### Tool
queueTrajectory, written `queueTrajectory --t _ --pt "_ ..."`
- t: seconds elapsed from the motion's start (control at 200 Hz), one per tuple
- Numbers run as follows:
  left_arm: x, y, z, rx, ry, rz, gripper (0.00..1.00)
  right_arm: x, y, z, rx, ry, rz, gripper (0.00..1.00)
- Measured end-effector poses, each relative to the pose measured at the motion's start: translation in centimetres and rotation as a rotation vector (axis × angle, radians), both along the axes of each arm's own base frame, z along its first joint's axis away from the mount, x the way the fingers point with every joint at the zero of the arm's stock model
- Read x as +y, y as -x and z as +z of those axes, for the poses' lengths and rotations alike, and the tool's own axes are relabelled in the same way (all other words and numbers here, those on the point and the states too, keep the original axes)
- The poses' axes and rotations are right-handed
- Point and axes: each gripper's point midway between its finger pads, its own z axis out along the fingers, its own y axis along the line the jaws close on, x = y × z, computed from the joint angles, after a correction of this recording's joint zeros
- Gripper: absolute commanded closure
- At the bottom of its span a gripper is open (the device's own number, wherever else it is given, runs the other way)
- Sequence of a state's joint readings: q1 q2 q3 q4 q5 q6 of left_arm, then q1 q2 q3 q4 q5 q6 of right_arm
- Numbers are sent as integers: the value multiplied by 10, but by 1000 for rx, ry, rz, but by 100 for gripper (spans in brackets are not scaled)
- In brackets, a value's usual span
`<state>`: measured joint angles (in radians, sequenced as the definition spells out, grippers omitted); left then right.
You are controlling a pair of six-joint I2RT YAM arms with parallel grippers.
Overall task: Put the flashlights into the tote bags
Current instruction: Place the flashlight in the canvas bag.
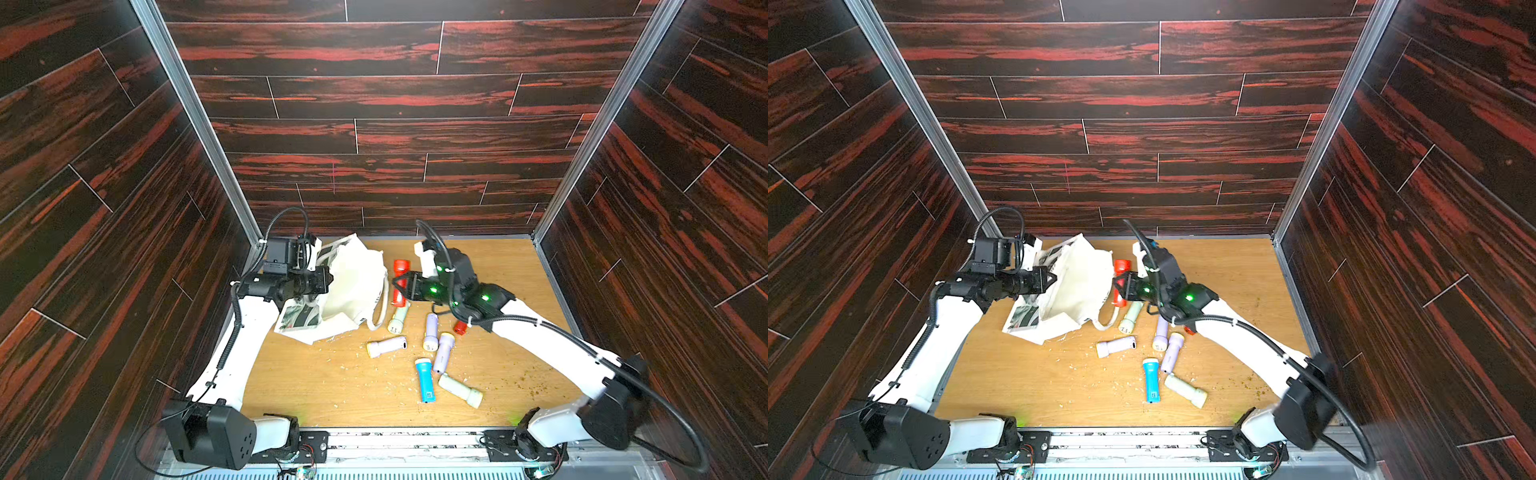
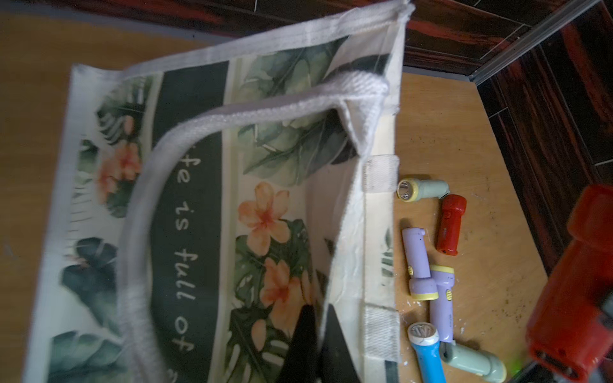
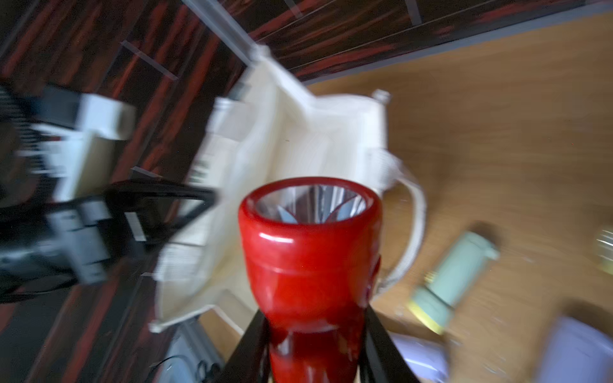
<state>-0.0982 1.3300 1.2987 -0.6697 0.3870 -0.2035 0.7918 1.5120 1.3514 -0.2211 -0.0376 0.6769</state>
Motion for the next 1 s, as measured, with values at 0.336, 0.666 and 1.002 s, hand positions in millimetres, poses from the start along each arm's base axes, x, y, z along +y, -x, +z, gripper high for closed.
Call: queueTrajectory --t 0.336,0.666,1.002 --pt "-5 -5 -7 41 60 27 100 66 -27 -40 83 16 97 100" --pt "-9 -10 -9 25 161 86 100 106 -37 -72 151 37 151 100" --pt "-20 -9 -1 9 220 35 100 136 -24 -105 210 80 209 100"
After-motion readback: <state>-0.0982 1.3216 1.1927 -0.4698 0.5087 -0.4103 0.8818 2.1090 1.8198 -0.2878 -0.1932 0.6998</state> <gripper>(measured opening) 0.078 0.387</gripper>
